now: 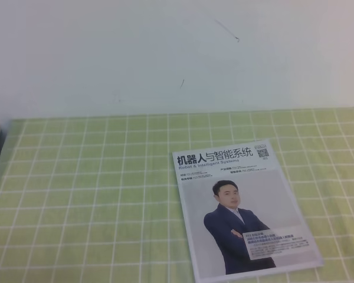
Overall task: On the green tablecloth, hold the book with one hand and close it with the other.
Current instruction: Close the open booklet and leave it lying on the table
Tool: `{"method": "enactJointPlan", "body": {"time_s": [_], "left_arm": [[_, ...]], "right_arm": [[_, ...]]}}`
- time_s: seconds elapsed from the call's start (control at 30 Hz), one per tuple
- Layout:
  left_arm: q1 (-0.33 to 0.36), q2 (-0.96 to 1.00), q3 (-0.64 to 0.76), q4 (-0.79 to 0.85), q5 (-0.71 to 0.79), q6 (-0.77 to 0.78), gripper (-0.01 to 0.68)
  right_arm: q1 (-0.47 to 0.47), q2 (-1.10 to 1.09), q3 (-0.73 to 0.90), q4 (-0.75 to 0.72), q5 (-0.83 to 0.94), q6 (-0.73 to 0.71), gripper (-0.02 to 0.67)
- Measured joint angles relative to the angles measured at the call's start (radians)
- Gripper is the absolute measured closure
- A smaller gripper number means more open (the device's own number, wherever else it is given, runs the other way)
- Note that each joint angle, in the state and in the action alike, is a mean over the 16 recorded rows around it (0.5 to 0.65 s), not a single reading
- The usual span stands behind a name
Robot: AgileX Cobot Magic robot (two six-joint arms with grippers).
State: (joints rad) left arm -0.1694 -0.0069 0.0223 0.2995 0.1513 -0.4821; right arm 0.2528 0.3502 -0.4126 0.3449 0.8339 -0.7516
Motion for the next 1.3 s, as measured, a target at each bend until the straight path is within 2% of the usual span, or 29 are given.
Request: {"method": "enactJointPlan", "body": {"time_s": [0.13, 0.3, 0.63, 1.3], "left_arm": [[0.013, -0.002, 0.000, -0.150, 0.051, 0.170, 0.676], [0.036, -0.005, -0.001, -0.225, 0.113, 0.283, 0.676], [0.074, -0.005, -0.002, -0.267, 0.161, 0.358, 0.676], [0.075, -0.005, -0.003, -0.378, 0.169, 0.505, 0.676]], "right_arm": [[0.000, 0.000, 0.000, 0.000, 0.000, 0.000, 0.652], [0.000, 0.000, 0.000, 0.001, 0.000, 0.000, 0.652], [0.000, 0.000, 0.000, 0.002, 0.000, 0.000, 0.652], [0.000, 0.000, 0.000, 0.002, 0.000, 0.000, 0.652]]}}
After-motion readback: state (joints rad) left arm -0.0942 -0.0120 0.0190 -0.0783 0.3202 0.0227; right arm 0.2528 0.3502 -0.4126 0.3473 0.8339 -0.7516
